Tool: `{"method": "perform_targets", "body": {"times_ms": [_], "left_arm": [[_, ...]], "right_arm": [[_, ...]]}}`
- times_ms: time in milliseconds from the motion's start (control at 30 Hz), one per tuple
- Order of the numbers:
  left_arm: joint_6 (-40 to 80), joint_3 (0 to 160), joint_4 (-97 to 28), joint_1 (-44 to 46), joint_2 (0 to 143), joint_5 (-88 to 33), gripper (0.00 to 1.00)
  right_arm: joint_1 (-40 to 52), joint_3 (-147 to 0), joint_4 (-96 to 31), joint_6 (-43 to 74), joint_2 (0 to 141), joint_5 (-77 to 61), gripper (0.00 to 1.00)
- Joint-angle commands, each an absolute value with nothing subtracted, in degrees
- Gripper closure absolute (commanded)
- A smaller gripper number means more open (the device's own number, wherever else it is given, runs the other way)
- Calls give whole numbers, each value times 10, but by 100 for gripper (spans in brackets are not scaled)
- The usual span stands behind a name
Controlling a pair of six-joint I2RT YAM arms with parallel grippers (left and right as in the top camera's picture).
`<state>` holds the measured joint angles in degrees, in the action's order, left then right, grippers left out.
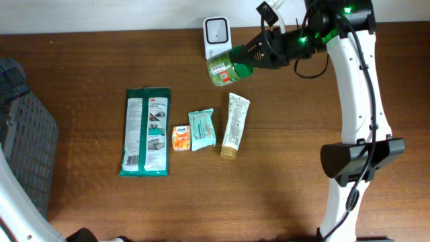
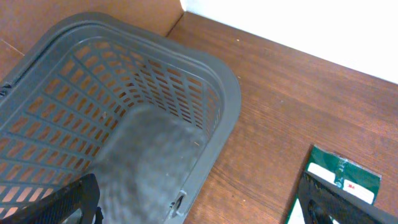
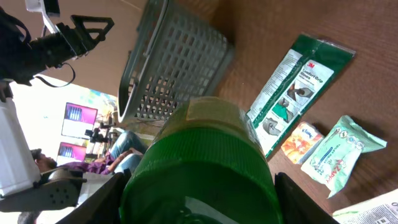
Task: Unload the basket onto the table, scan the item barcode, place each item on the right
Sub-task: 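Lift the jar and hold it up to the white scanner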
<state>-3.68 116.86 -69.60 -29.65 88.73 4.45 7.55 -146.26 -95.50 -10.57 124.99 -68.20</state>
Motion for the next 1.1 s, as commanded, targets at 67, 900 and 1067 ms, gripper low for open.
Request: {"method": "perform_targets", "body": {"times_ms": [67,900,1067], "left_arm": [[-44,1169,-695,-298,886,43,1],[-44,1169,-695,-298,886,43,1],[-44,1169,-695,-298,886,43,1]], "right_arm": [[179,-1472,-828,-101,1242,-250,57],[231,-1461,-227,-538,1485,133,62],[230,-1461,-227,-457,1469,99,54]]}}
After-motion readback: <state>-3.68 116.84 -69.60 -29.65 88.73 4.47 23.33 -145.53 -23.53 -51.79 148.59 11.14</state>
